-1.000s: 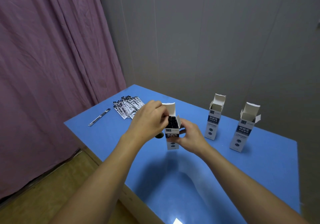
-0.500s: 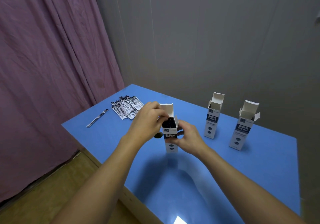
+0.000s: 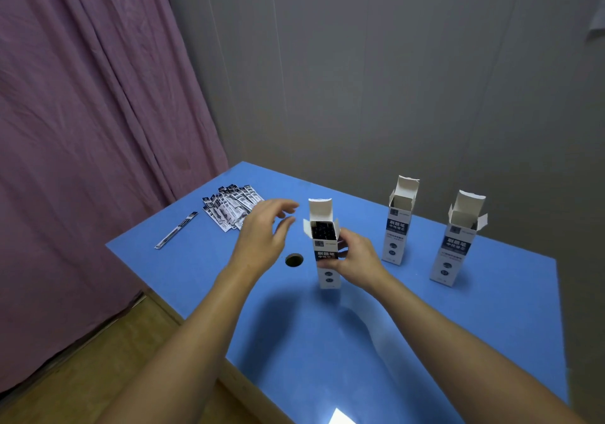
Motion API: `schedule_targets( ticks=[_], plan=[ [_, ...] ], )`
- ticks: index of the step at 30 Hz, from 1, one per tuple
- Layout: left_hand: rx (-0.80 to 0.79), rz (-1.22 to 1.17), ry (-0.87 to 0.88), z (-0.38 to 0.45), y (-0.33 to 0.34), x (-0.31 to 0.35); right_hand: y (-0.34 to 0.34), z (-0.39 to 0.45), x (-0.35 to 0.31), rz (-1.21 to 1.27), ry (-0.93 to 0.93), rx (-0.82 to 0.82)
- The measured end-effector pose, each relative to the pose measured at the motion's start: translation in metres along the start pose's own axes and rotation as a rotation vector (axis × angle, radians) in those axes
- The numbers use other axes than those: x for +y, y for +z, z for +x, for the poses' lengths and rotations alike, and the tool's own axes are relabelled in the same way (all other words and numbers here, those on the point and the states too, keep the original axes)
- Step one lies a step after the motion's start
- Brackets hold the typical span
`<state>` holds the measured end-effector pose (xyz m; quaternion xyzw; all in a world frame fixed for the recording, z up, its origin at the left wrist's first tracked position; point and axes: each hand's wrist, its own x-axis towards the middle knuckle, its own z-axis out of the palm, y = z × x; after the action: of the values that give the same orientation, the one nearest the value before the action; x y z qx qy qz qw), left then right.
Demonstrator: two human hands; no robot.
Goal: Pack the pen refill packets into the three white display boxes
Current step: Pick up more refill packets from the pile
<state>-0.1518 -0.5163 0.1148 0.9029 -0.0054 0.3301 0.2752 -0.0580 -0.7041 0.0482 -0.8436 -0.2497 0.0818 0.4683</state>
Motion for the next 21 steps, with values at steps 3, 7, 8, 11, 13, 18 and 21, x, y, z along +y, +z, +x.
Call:
schedule_targets(
  ticks=[3, 7, 8, 11, 13, 18, 21],
  plan=[
    [0.122, -0.015, -0.126, -0.008, -0.003, -0.02, -0.007, 0.016, 0.005, 0.027, 0.076, 0.061],
    [0.02, 0.032, -0.368, -0.021, -0.009, -0.056, -0.011, 0.039, 0.01, 0.035, 0.137, 0.095],
    [-0.019, 0.053, -0.425, -0.024, -0.011, -0.065, -0.01, 0.043, 0.014, 0.023, 0.141, 0.082],
    [-0.109, 0.118, -0.519, -0.035, -0.016, -0.085, -0.004, 0.05, 0.028, 0.011, 0.168, 0.031],
    [-0.143, 0.144, -0.535, -0.04, -0.02, -0.092, -0.002, 0.051, 0.035, -0.028, 0.207, 0.002],
    [-0.226, 0.233, -0.558, -0.048, -0.032, -0.103, 0.001, 0.043, 0.041, -0.373, 0.364, -0.117],
    [-0.252, 0.267, -0.621, -0.056, -0.039, -0.105, 0.002, 0.033, 0.041, -0.552, 0.404, -0.201]
  ],
)
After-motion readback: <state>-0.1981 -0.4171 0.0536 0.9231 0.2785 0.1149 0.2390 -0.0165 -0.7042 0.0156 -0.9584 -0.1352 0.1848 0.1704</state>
